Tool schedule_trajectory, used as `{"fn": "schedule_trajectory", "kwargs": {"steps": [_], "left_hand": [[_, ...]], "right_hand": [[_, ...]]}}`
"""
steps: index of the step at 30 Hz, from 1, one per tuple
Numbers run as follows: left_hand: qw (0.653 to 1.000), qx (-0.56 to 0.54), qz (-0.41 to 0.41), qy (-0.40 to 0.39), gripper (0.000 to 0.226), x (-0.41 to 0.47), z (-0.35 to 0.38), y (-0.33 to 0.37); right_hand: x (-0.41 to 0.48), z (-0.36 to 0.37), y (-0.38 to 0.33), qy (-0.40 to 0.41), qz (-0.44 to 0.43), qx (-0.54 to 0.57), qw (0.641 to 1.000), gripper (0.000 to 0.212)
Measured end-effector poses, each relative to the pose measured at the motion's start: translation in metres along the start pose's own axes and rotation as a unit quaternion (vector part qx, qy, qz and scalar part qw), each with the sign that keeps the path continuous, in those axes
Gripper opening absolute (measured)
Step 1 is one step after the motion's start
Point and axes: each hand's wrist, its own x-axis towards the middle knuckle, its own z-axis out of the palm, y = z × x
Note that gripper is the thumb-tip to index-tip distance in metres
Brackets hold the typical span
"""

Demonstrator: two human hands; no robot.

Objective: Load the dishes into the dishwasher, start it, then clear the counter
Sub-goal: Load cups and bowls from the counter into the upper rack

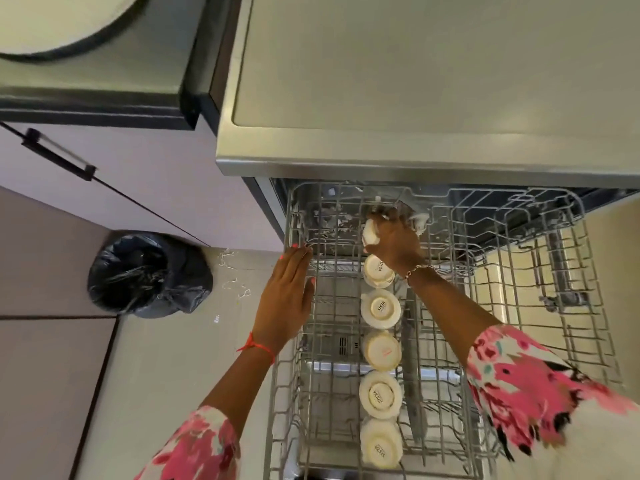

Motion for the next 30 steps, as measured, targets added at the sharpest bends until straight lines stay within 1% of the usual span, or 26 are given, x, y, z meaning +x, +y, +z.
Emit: {"fn": "schedule_trajectory", "kwargs": {"steps": [7, 11, 16, 22, 25, 28, 30], "left_hand": [[1.0, 0.022, -0.013, -0.006, 0.049, 0.0, 0.002, 0.001], [1.0, 0.024, -0.016, -0.008, 0.049, 0.0, 0.002, 0.002], [0.999, 0.026, -0.017, -0.006, 0.048, 0.0, 0.001, 0.003], [0.999, 0.036, -0.017, -0.003, 0.047, 0.0, 0.001, 0.003], [0.999, 0.037, -0.019, -0.002, 0.047, 0.0, 0.002, 0.003], [0.999, 0.04, -0.017, 0.001, 0.047, 0.001, 0.002, 0.004], [0.999, 0.041, -0.019, 0.004, 0.047, 0.001, 0.003, 0.004]], "right_hand": [[0.009, 0.015, 0.001, -0.019, 0.012, -0.033, 0.999, 0.065], [0.012, 0.016, 0.0, -0.044, 0.027, -0.046, 0.998, 0.066], [0.017, 0.014, 0.0, -0.067, 0.033, -0.036, 0.997, 0.061], [0.017, 0.016, 0.001, -0.057, 0.034, -0.042, 0.997, 0.059], [0.017, 0.016, 0.002, -0.054, 0.034, -0.028, 0.998, 0.067], [0.018, 0.014, 0.002, -0.058, 0.059, 0.022, 0.996, 0.081], [0.019, 0.013, 0.003, -0.055, 0.071, 0.049, 0.995, 0.081]]}}
